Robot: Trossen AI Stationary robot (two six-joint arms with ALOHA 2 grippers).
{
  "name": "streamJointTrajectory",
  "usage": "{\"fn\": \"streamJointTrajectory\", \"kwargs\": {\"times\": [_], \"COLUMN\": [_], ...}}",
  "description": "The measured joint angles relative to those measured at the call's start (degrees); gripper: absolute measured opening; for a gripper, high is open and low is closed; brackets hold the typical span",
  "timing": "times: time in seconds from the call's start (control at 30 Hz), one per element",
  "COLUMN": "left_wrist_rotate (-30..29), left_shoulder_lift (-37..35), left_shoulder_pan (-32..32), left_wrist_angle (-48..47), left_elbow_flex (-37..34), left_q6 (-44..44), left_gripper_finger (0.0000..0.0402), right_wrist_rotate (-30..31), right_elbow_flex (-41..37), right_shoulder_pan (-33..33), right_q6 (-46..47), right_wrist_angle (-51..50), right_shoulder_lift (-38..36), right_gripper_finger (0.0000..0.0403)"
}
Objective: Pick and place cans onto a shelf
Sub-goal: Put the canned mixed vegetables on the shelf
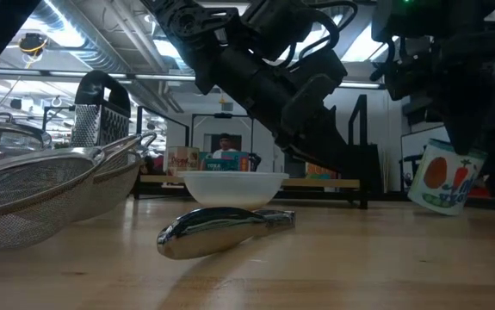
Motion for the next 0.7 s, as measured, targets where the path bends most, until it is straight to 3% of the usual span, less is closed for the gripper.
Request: {"fn": "streamJointTrajectory", "kwargs": {"times": [0.3,0.7], "left_wrist_rotate": [0.0,0.0], "left_shoulder_lift": [0.02,0.02], "left_shoulder_pan": [0.0,0.0], "left_wrist_angle": [0.0,0.02], "left_elbow_flex": [0.0,0.02], "left_q6": [0.0,0.0], "left_gripper_finger": [0.0068,0.0068], "right_wrist_rotate": [0.08,0.26], "right_elbow_flex": [-0.09,-0.15], "right_shoulder_pan": [0.0,-1.59], "right_q6": [-1.37,-1.75], "right_wrist_angle": [0.21,1.31], "right_shoulder_lift": [0.02,0.11], "right_gripper_finger": [0.0028,0.0101]}}
